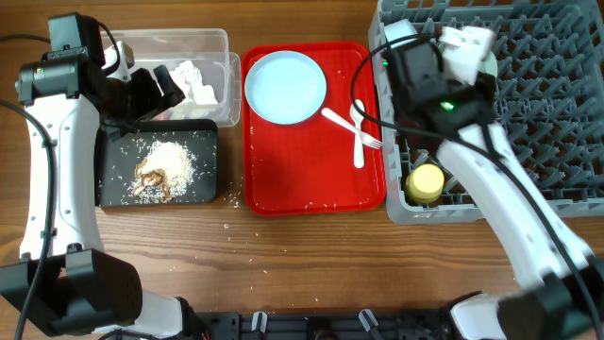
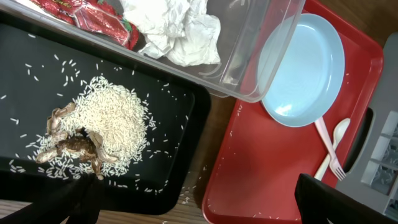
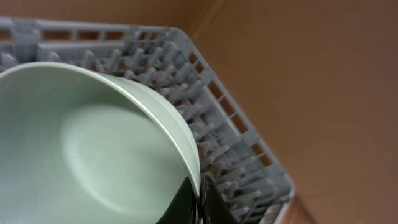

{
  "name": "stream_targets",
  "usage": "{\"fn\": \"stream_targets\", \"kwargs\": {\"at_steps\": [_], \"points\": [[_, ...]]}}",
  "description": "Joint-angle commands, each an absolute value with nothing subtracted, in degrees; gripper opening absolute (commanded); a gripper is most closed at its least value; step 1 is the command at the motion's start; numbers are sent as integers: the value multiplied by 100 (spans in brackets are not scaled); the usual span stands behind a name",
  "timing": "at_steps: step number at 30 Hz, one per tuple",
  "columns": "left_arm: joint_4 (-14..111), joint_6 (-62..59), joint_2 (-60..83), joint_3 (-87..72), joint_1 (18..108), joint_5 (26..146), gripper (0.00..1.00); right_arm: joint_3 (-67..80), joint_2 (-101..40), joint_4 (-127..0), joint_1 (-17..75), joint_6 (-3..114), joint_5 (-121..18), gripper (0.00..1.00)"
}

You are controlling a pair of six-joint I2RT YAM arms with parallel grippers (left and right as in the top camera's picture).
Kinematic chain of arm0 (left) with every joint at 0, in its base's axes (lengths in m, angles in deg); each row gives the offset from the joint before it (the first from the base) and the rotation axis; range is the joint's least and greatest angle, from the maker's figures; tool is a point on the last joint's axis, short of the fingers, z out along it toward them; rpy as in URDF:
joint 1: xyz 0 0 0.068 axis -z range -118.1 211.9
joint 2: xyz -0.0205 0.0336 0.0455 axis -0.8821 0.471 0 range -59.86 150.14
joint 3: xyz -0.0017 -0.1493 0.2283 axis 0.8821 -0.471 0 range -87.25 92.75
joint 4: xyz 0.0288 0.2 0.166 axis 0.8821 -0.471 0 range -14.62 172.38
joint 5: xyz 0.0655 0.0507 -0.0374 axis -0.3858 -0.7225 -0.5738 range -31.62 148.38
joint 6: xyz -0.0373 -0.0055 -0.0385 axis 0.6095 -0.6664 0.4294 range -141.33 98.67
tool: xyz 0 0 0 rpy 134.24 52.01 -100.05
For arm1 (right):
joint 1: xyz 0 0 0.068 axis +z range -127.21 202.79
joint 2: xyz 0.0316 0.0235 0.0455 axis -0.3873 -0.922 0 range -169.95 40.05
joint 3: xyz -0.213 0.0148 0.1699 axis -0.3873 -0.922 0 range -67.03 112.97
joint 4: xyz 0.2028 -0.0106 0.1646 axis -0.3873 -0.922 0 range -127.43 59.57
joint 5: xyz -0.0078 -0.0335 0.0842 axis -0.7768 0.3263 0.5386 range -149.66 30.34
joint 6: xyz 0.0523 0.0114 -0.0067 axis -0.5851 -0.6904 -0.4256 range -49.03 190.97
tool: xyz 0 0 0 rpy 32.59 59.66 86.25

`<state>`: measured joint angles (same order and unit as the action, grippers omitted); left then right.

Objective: Sort waste into correct bins and load items into the dishwasher rack
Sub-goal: 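Place green bowl into dish rack with right gripper, then grasp light blue plate edge with right gripper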

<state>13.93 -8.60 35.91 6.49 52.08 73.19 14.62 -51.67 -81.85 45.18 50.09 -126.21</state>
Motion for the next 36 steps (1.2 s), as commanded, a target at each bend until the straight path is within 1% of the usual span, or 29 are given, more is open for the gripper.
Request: {"fn": "stream_targets", "kwargs": {"at_steps": [1, 3, 5, 9, 11, 12, 13, 14, 15, 16, 19, 21, 22, 24, 26, 27, 28, 29, 30, 32, 34, 36], "points": [[1397, -893, 3519, 721, 5192, 7286, 100, 1394, -6044, -7813, 4527, 6303, -13631, 4], [1397, -893, 3519, 721, 5192, 7286, 100, 1394, -6566, -7608, 4527, 6825, -13843, 4], [1397, -891, 3519, 721, 5192, 7286, 100, 1394, -6942, -7545, 4527, 6952, -13843, 4], [1397, -891, 3516, 721, 5192, 7286, 100, 1394, -7213, -7634, 4634, 7013, -13080, 4], [1397, -893, 3519, 721, 5192, 7286, 100, 1394, -7213, -7625, 4942, 7487, -12872, 4], [1397, -893, 3516, 721, 5192, 7286, 100, 1394, -7213, -7630, 5093, 7682, -12859, 5], [1397, -891, 3516, 721, 5192, 7286, 100, 1394, -7213, -7625, 5187, 7844, -12680, 9], [1397, -893, 3519, 721, 5192, 7286, 100, 1396, -7213, -7632, 5254, 7994, -12435, 22], [1397, -893, 3519, 721, 5192, 7286, 100, 1394, -7213, -7632, 5316, 7999, -12286, 83], [1397, -893, 3516, 721, 5192, 7286, 100, 1396, -7213, -7632, 5322, 8001, -12256, 100], [1397, -893, 3519, 721, 5192, 7286, 100, 1543, -7108, -7617, 5333, 7938, -12184, 100], [1397, -893, 3519, 721, 5192, 7286, 100, 1803, -6798, -7610, 5370, 7935, -11447, 100], [1397, -893, 3519, 721, 5192, 7286, 100, 1995, -6538, -7612, 5370, 7935, -10796, 100], [1397, -893, 3519, 721, 5192, 7286, 100, 2203, -5948, -7545, 5368, 7938, -8822, 100], [1397, -893, 3516, 721, 5192, 7286, 100, 2200, -5449, -7193, 5368, 7776, -6376, 100], [1397, -893, 3519, 721, 5192, 7286, 100, 2200, -5390, -7031, 5353, 7358, -5600, 100], [1397, -893, 3519, 721, 5192, 7286, 100, 2131, -5465, -6535, 5348, 6403, -4643, 98], [1397, -893, 3516, 721, 5192, 7286, 100, 2054, -5563, -6235, 5359, 6027, -4499, 83], [1397, -893, 3516, 721, 5192, 7286, 100, 1936, -5777, -5879, 5377, 5374, -4660, 59], [1397, -893, 3516, 721, 5192, 7286, 100, 1796, -6492, -5549, 5386, 3711, -5655, 57], [1397, -893, 3519, 721, 5192, 7286, 100, 1798, -7130, -5433, 5386, 3024, -5970, 57], [1397, -893, 3516, 721, 5192, 7286, 100, 1805, -7716, -5291, 5381, 2618, -5963, 53]]}}
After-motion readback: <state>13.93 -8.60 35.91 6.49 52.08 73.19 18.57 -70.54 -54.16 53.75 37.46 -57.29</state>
